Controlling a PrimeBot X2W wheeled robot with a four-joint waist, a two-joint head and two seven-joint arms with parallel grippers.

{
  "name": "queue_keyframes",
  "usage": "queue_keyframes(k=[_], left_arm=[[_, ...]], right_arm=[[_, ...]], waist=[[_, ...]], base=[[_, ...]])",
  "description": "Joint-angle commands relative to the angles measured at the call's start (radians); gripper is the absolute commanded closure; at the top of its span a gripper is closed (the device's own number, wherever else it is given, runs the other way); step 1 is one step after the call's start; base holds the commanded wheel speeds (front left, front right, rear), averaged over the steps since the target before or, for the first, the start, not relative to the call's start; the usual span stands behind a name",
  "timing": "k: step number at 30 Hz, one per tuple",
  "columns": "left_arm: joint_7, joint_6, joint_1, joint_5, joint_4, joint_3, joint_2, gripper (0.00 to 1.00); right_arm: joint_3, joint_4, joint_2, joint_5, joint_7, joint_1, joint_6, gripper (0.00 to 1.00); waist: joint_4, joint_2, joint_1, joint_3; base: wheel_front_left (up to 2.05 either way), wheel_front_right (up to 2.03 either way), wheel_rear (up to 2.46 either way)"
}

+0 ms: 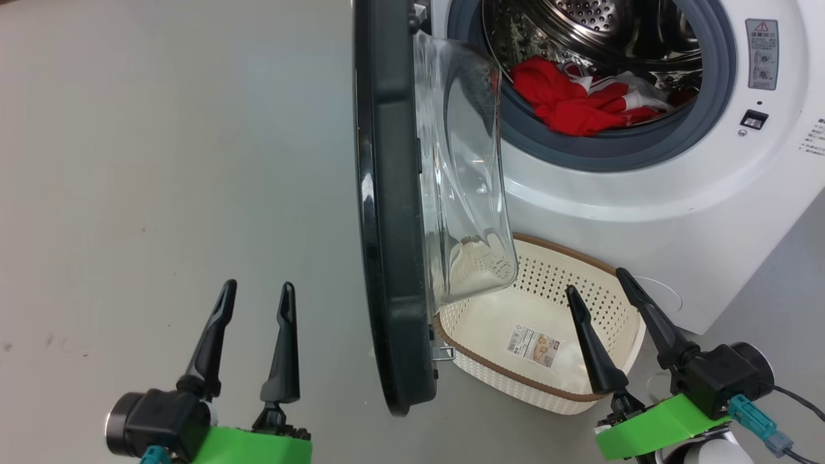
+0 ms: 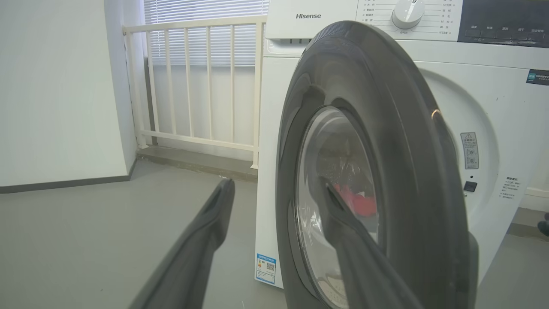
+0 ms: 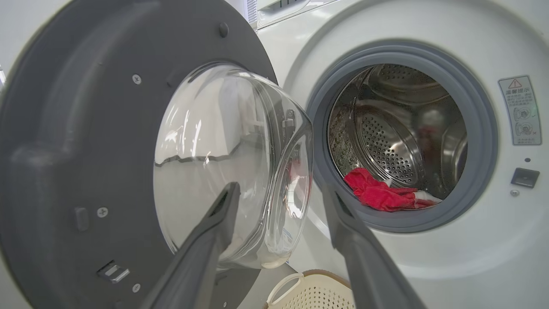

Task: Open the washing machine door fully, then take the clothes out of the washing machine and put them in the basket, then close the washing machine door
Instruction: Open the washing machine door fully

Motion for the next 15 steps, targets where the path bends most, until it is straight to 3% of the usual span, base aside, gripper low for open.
queue_keyframes(k=[1, 10, 11, 12, 15], left_arm=[[-0.008, -0.007, -0.012, 0.018, -0.017, 0.035, 0.005, 0.0], [-0.008, -0.007, -0.016, 0.017, -0.002, 0.03, 0.003, 0.0], [-0.008, -0.008, -0.016, 0.017, 0.002, 0.028, 0.003, 0.69], [-0.008, -0.011, -0.017, 0.017, 0.004, 0.027, 0.003, 1.0], [-0.008, -0.018, -0.023, 0.021, -0.022, 0.028, 0.003, 1.0]], right_arm=[[0.028, -0.024, 0.001, 0.007, -0.006, -0.01, 0.006, 0.0], [0.031, -0.025, 0.001, -0.001, -0.006, -0.008, 0.006, 0.0], [0.032, -0.025, 0.001, 0.0, -0.006, -0.008, 0.006, 0.0], [0.033, -0.024, 0.001, 0.001, -0.006, -0.008, 0.006, 0.0], [0.035, -0.023, 0.001, 0.003, -0.006, -0.008, 0.006, 0.0]], waist=[[0.0, 0.0, 0.0, 0.001], [0.0, 0.0, 0.0, 0.005], [0.0, 0.0, 0.0, 0.004], [0.0, 0.0, 0.0, 0.003], [0.0, 0.0, 0.0, 0.001]], base=[[0.0, 0.0, 0.0], [0.0, 0.0, 0.0], [0.0, 0.0, 0.0], [0.0, 0.0, 0.0], [0.0, 0.0, 0.0]])
